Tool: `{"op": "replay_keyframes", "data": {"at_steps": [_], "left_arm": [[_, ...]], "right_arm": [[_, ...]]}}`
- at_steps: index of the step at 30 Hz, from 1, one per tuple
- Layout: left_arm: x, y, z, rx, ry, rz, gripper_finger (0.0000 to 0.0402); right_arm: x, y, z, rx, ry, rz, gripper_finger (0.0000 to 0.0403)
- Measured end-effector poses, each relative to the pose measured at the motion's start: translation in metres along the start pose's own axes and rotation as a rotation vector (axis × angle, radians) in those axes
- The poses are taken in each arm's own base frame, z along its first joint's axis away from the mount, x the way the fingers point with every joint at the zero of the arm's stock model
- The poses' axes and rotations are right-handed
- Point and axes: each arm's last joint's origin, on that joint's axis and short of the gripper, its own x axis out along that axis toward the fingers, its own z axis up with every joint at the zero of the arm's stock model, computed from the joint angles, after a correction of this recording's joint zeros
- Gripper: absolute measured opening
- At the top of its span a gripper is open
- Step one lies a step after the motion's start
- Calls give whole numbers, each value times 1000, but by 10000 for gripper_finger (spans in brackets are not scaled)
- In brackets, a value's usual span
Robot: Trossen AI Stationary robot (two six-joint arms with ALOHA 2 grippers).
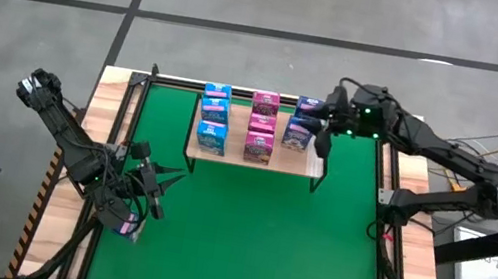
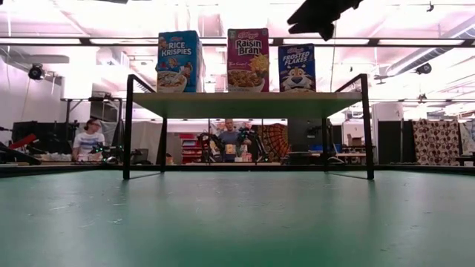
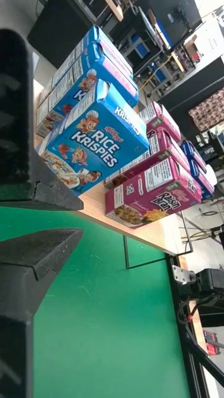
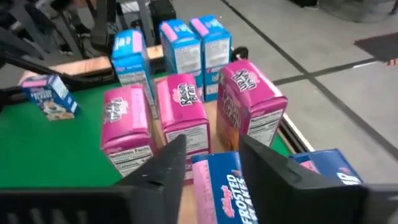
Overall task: Stack cereal on shelf
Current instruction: Put the right dark blue cereal box, aligned with the other dark blue cereal box on the shelf
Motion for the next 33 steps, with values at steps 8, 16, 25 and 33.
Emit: {"op": "replay_keyframes", "data": {"at_steps": [8,16,25,33], "left_arm": [[0,0,0,7,0,0,39],[0,0,0,8,0,0,39],[0,0,0,8,0,0,39],[0,0,0,8,0,0,39]], "right_arm": [[27,-5,-10,-46,87,-91,37],[26,-5,-15,-113,144,-83,9],[18,-3,-14,-189,142,-69,9],[11,8,-3,-151,105,-41,9]]}}
